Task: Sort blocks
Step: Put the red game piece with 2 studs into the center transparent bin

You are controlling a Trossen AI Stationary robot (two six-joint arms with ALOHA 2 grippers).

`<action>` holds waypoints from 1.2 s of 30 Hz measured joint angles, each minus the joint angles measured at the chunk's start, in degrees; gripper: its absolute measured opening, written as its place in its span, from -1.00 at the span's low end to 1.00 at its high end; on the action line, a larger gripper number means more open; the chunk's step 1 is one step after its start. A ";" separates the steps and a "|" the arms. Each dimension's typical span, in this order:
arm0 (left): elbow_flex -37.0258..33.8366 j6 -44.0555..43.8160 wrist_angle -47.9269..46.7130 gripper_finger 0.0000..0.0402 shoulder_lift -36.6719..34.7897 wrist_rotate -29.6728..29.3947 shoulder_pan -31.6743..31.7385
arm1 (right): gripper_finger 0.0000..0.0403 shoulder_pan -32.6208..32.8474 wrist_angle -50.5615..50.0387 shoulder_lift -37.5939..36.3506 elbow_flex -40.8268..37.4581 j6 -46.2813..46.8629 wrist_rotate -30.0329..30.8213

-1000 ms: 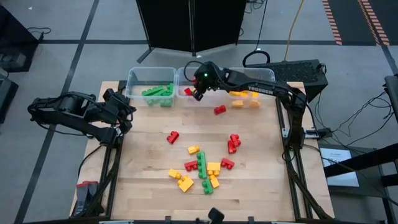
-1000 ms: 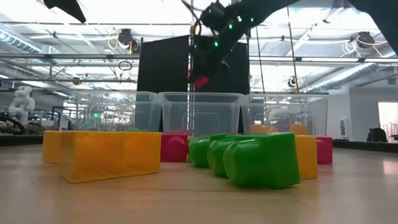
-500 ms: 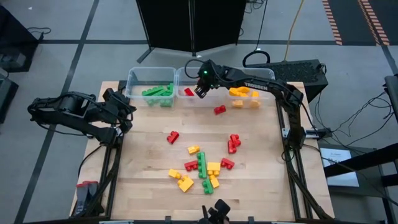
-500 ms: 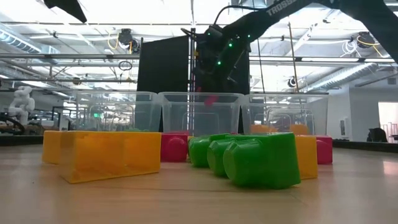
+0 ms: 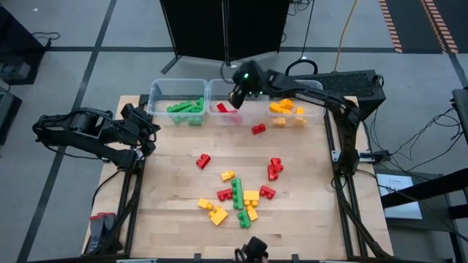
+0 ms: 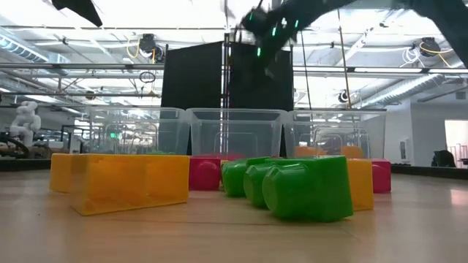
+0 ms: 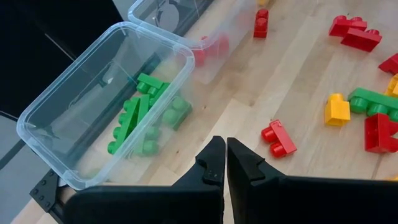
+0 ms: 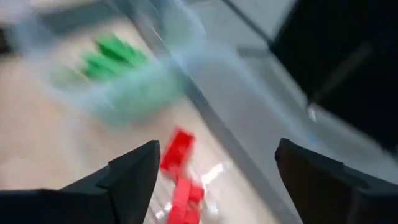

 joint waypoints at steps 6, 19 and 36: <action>0.00 -0.04 -0.03 -1.00 0.01 0.12 -0.02 | 0.46 3.61 -12.06 -5.07 10.64 -10.74 -6.36; 0.00 -0.03 -0.04 -1.00 0.00 0.44 -0.01 | 0.35 15.21 -35.53 -7.12 -7.95 -17.62 -0.35; 0.00 -3.00 -0.20 -1.00 0.01 0.39 -0.01 | 0.34 14.95 -8.94 -5.55 -26.34 -17.63 4.67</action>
